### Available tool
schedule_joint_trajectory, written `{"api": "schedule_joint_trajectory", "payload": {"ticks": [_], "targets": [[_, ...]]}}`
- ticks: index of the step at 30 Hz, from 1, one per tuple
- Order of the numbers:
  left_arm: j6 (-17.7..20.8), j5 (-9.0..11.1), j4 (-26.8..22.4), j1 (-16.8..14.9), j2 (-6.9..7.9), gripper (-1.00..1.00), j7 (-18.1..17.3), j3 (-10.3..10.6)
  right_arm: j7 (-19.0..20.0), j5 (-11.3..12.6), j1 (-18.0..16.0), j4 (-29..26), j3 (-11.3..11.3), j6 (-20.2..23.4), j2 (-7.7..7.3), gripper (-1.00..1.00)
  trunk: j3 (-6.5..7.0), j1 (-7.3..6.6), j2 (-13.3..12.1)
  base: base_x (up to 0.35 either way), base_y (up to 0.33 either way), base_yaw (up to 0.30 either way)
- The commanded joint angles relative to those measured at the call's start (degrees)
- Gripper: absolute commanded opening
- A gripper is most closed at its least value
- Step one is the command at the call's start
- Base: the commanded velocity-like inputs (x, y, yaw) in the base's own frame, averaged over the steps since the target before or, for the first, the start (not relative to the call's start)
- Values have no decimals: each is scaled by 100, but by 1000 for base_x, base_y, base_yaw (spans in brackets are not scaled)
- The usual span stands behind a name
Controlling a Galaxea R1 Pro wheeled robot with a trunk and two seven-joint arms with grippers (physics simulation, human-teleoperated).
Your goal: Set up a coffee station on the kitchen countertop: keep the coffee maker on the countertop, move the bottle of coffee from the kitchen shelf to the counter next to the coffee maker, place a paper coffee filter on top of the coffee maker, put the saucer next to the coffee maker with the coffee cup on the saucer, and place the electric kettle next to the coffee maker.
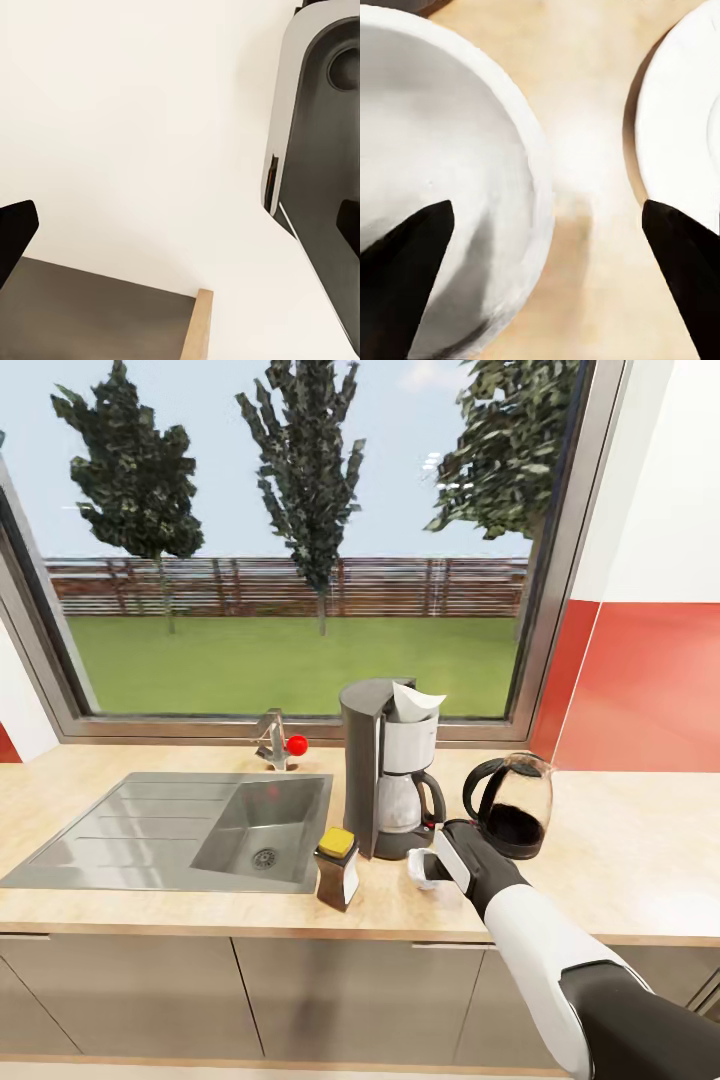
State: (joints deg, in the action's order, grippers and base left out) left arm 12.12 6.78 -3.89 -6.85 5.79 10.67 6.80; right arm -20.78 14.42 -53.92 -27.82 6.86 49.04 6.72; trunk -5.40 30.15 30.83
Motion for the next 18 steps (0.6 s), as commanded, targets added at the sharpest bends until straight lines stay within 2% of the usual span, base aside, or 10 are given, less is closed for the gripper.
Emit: {"api": "schedule_joint_trajectory", "payload": {"ticks": [1,18], "targets": [[36,60,-15,0,1,100,20,49,-49,61,-5,-5,35,18,-4,-100,-11,2,10,0,0,0],[10,60,-13,8,1,100,23,49,-49,61,-5,-13,34,18,-12,-100,-11,2,10,0,0,0]]}}
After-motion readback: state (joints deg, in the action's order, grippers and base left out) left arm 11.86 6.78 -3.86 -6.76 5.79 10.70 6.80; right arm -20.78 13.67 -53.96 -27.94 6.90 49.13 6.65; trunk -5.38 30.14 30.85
